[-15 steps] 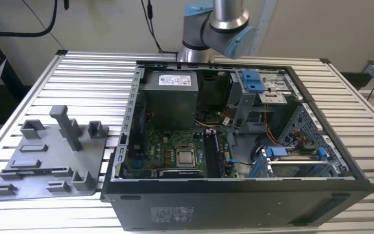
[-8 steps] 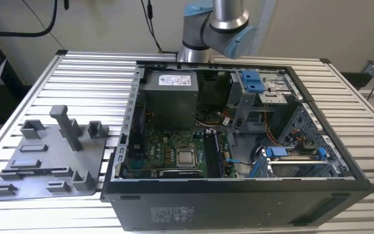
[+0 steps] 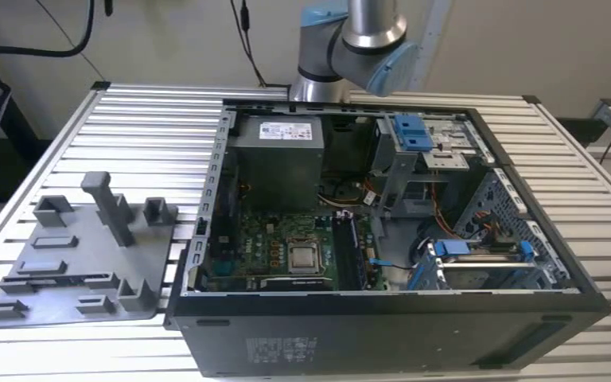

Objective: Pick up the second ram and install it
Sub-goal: 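Pick up the second ram and move it above second insertion slot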

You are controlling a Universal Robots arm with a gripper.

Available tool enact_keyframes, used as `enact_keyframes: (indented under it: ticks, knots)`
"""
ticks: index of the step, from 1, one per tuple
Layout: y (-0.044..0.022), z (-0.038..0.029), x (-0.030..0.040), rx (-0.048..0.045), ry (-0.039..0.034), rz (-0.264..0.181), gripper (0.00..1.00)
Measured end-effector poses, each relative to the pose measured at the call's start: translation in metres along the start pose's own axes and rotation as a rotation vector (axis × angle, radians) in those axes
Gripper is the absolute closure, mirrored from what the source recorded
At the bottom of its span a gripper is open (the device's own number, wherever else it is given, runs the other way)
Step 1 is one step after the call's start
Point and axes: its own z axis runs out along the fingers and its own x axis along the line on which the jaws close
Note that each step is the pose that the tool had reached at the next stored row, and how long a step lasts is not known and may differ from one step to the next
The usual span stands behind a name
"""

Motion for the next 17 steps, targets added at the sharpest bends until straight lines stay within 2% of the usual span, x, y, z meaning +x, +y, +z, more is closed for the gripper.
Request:
enact_keyframes:
  ticks: [5, 11, 17]
  knots:
    - [0.0000, 0.0000, 0.0000, -0.0010, 0.0031, -0.059, 0.89]
    - [0.0000, 0.0000, 0.0000, -0.0015, 0.0044, -0.087, 0.89]
    - [0.0000, 0.0000, 0.0000, -0.0031, 0.0101, -0.182, 0.89]
